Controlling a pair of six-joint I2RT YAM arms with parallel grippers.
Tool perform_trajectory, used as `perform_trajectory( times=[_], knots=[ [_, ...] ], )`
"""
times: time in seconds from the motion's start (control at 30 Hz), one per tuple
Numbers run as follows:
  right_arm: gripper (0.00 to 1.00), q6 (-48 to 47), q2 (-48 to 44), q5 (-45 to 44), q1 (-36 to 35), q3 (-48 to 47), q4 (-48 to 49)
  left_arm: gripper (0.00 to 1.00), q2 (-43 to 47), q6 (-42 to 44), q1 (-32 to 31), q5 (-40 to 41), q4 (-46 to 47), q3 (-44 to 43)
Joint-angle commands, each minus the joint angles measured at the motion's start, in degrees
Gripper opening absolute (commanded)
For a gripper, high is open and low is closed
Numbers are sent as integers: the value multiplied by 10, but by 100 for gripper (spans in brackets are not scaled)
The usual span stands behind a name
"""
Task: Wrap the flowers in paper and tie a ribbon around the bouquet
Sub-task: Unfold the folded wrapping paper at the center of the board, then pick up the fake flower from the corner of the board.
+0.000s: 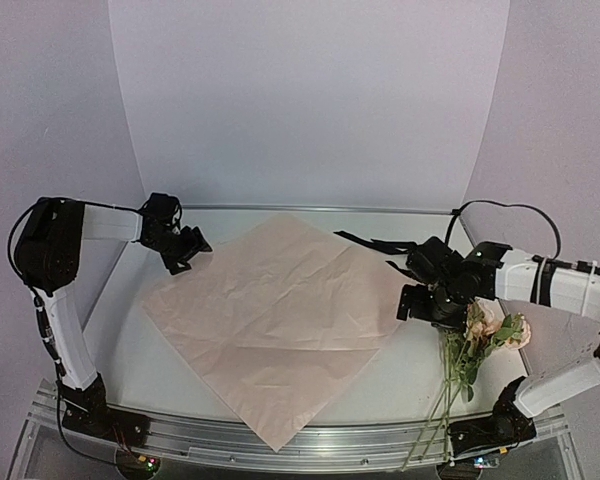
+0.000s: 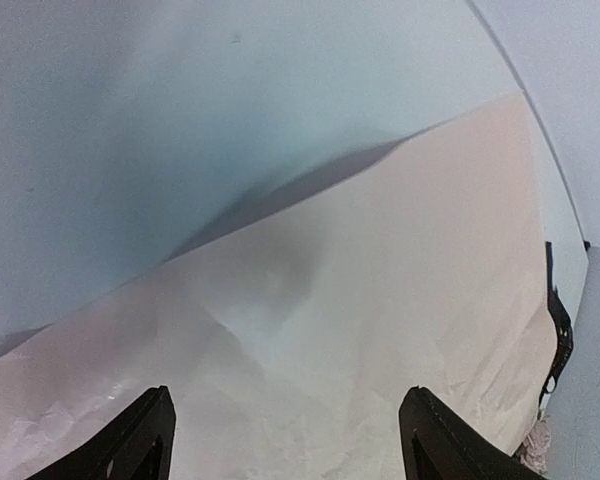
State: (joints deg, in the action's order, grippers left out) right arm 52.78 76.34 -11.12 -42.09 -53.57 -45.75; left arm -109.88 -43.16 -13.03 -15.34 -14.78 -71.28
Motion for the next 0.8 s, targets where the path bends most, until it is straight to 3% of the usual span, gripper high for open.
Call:
perform_trajectory(
  times=[0.0, 0.37, 0.63, 0.77],
  knots=[
    [98, 81, -58, -34, 8, 64, -89, 82, 66, 25, -38, -40, -25, -46],
    [98, 215, -116, 14, 9, 182, -105, 82, 128, 17, -74, -81, -19, -16],
    [96, 257, -76, 60, 9, 233, 5, 82, 143, 7, -74, -91, -7, 2],
    [85, 283, -57, 67, 10, 271, 79, 82, 140, 3, -74, -94, 0, 8]
  ],
)
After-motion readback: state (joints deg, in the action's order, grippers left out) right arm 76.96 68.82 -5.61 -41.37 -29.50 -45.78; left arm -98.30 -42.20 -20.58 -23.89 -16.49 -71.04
